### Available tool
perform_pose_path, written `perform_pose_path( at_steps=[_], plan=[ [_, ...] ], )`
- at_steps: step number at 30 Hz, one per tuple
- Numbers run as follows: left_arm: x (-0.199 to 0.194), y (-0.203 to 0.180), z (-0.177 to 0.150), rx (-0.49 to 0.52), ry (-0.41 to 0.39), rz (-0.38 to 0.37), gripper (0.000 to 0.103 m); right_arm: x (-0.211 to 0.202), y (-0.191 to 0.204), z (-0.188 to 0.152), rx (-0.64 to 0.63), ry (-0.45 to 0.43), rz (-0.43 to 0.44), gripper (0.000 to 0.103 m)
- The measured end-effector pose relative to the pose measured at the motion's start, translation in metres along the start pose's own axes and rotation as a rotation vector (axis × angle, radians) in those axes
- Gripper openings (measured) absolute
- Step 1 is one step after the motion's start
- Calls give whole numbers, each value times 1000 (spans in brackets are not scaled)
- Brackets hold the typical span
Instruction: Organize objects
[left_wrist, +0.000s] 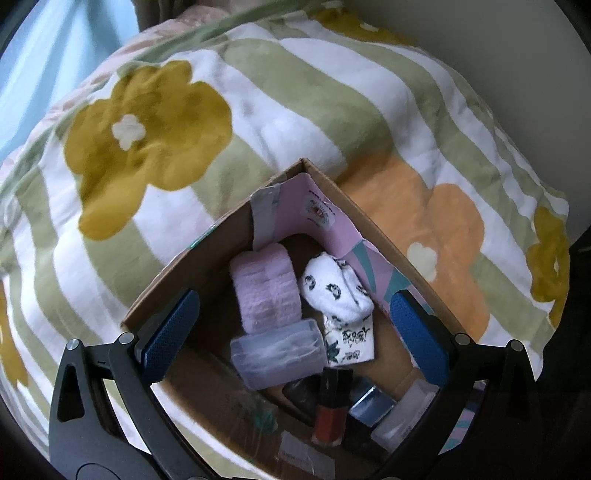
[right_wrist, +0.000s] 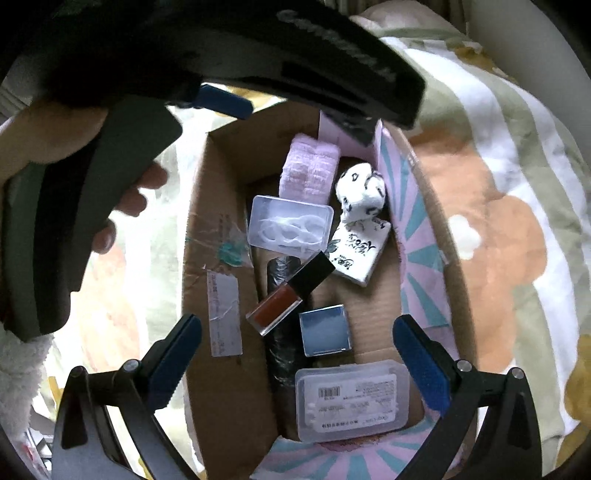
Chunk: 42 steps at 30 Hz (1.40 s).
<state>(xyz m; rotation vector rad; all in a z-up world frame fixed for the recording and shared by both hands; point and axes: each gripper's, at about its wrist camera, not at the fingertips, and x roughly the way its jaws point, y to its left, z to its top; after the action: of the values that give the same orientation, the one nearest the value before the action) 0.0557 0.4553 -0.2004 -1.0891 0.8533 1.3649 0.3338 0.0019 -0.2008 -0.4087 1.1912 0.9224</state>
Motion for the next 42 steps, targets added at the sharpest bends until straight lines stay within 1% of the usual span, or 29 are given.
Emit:
perform_pose_path(
  at_steps=[4, 6, 9, 10, 13, 19, 22, 25, 28, 33, 35, 38, 42],
  plan=[
    [-24, 3, -8, -14, -31, 9, 103, -18, 9, 2, -13, -15, -9, 103],
    [-42, 6, -14, -37, -52, 17, 103, -28, 16, 4, -23, -18, -14, 103],
    [-70, 16, -26, -94, -66, 29, 103, -53, 31, 7, -49, -38, -12, 103],
    [-83, 20, -32, -117, -80, 24, 103, -57, 35, 8, -57, -42, -14, 103],
    [-121, 30, -50, -167, -122, 41, 103, -82, 57, 8, -93, -59, -10, 103],
    [-202, 58, -110, -275, -208, 84, 103, -121, 104, 3, -169, -77, -6, 103],
    [-238, 76, -149, -341, -244, 102, 103, -135, 125, -1, -186, -95, -11, 103],
    [-273, 92, -196, -401, -273, 150, 103, -149, 146, -7, -199, -115, -7, 103],
    [-297, 100, -241, -445, -283, 197, 103, -161, 163, -11, -220, -138, -10, 103],
    [-322, 106, -311, -519, -308, 252, 103, -176, 184, -21, -233, -172, -14, 103],
    [-326, 109, -333, -551, -316, 267, 103, -176, 187, -25, -236, -175, -18, 103],
    [-327, 110, -355, -596, -333, 271, 103, -173, 192, -32, -249, -171, -19, 103],
    [-326, 110, -366, -615, -337, 269, 103, -171, 197, -38, -261, -164, -20, 103]
  ],
)
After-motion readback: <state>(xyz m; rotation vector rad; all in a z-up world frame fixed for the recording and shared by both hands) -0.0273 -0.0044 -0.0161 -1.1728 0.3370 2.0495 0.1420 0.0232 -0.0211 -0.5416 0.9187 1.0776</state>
